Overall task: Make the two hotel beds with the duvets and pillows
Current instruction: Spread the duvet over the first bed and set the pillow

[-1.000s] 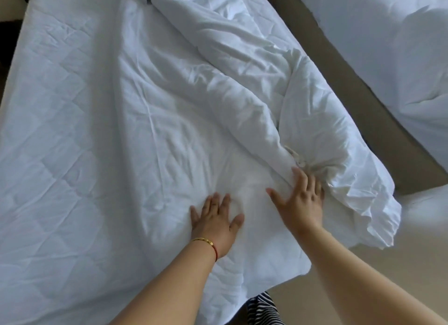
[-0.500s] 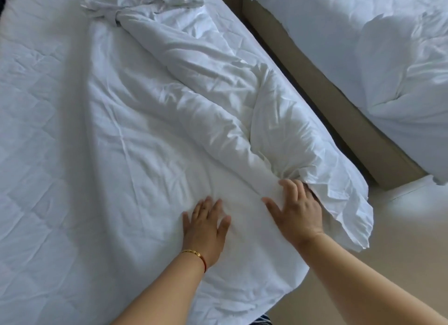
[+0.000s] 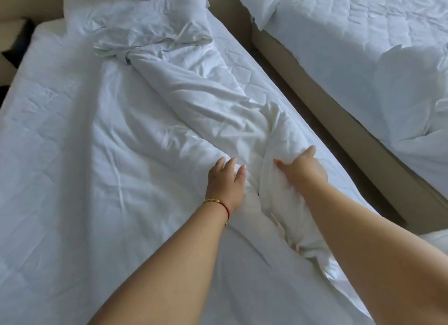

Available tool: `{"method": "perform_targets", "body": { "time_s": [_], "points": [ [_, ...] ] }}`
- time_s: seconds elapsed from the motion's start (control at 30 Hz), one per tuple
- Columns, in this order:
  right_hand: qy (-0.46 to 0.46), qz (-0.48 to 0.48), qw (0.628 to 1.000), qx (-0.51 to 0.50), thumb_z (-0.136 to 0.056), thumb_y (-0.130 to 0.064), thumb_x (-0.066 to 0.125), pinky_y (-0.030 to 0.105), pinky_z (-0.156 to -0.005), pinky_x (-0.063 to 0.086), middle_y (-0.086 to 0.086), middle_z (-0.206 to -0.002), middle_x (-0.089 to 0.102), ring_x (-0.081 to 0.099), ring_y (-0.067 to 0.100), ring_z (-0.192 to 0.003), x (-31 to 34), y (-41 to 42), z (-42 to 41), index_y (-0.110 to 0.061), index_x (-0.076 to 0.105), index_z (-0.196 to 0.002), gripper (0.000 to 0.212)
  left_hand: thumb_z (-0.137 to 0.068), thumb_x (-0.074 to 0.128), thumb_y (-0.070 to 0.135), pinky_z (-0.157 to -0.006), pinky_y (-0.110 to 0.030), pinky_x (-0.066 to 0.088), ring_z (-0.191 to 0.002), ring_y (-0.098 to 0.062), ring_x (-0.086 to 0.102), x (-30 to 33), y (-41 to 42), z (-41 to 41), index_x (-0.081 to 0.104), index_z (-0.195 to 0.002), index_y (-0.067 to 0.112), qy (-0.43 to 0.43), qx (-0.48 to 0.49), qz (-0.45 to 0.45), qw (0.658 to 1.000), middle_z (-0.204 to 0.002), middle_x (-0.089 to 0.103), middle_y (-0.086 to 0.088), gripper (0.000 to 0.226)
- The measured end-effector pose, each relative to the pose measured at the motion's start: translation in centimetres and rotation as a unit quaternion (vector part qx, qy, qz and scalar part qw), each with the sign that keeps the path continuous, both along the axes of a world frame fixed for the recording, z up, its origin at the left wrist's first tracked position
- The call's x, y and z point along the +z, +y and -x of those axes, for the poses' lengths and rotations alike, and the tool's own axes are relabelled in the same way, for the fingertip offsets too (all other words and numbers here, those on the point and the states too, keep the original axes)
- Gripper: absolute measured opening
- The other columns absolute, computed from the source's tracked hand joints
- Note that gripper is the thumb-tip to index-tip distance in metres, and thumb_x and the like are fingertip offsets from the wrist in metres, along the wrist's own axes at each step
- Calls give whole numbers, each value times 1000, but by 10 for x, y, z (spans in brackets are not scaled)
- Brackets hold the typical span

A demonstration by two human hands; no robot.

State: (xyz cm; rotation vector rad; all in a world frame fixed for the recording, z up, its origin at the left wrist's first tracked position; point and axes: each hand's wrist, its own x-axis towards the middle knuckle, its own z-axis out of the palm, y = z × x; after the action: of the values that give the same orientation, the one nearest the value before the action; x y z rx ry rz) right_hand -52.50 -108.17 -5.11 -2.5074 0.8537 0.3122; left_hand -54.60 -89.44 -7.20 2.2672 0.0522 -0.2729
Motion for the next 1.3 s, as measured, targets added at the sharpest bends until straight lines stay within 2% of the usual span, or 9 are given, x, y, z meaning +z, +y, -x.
{"method": "perform_targets", "body": {
  "time_s": [0.13, 0.2, 0.33, 0.53, 0.7, 0.83, 0.93, 1.13, 1.3],
  "points": [
    [-122, -103, 985, 64, -92, -39, 52, 27, -51, 32, 0, -70, 54, 57, 29, -74, 1, -7, -14, -16, 57, -87, 24, -100, 26, 53, -114, -40, 29, -136, -30, 38, 1, 0, -48, 40, -145, 16, 122, 44, -17, 991, -147, 43, -12, 60],
    [-183, -122, 973, 65, -92, -33, 55, 27, -49, 28, 0, -58, 44, 46, 24, -61, 21, -15, -18, -12, 43, -63, 38, -100, 24, 54, -109, -37, 34, -132, -30, 43, 6, 0, -57, 46, -140, 13, 140, 82, 24, 986, -141, 49, -12, 61],
    [-307, -92, 946, 38, -83, -43, 61, 32, -55, 30, 4, -60, 39, 36, 20, -60, 72, -65, -25, 0, 47, -68, 48, -100, 29, 52, -84, -39, 44, -88, -31, 53, 24, -9, -54, 57, -83, 17, 108, 122, 127, 979, -83, 56, -5, 48],
    [-351, -1, 922, 164, -86, -49, 58, 36, -54, 40, 19, -63, 56, 51, 24, -54, 150, -84, -13, 0, 59, -80, 49, -95, 38, 61, -81, -35, 55, -100, -19, 60, 52, 2, -45, 54, -126, 16, 222, 203, 392, 869, -116, 58, -6, 57],
    [-221, -28, 919, 325, -91, -44, 53, 26, -50, 32, -6, -53, 47, 43, 10, -51, 117, -20, 27, -27, 46, -59, 37, -79, 49, 74, -90, -49, 52, -112, -29, 63, 90, -8, -42, 51, -131, 21, 223, 168, 573, 770, -126, 62, -13, 75],
    [-135, -112, 940, 292, -94, -48, 46, 26, -61, 40, -7, -64, 55, 51, 6, -64, 68, 3, 62, -26, 53, -70, 33, -62, 77, 67, -110, -44, 40, -132, -18, 47, 80, -13, -37, 21, -152, 26, 139, 171, 455, 863, -150, 41, -2, 114],
    [-104, -147, 927, 330, -96, -45, 43, 22, -64, 40, -15, -69, 57, 51, 4, -66, 56, 17, 74, -27, 53, -74, 31, -81, 74, 41, -114, -27, 26, -139, -3, 27, 67, -19, -28, 2, -155, 29, 70, 138, 352, 923, -152, 20, 17, 104],
    [-62, -200, 931, 300, -97, -51, 38, 19, -67, 43, -10, -70, 61, 53, -1, -64, 53, 1, 48, -32, 68, -88, 36, -85, 67, 39, -99, -36, 47, -108, -24, 61, 39, -35, -33, 53, -120, 10, 105, 197, 177, 959, -119, 63, -7, 48],
    [-70, -206, 927, 306, -96, -55, 35, 23, -64, 47, -7, -68, 60, 57, 5, -62, 52, -50, -2, -30, 69, -92, 42, -90, 60, 36, -95, -35, 49, -106, -27, 62, 23, -84, -43, 58, -119, 9, 110, 228, 134, 958, -115, 66, -9, 40]
  ]
}}
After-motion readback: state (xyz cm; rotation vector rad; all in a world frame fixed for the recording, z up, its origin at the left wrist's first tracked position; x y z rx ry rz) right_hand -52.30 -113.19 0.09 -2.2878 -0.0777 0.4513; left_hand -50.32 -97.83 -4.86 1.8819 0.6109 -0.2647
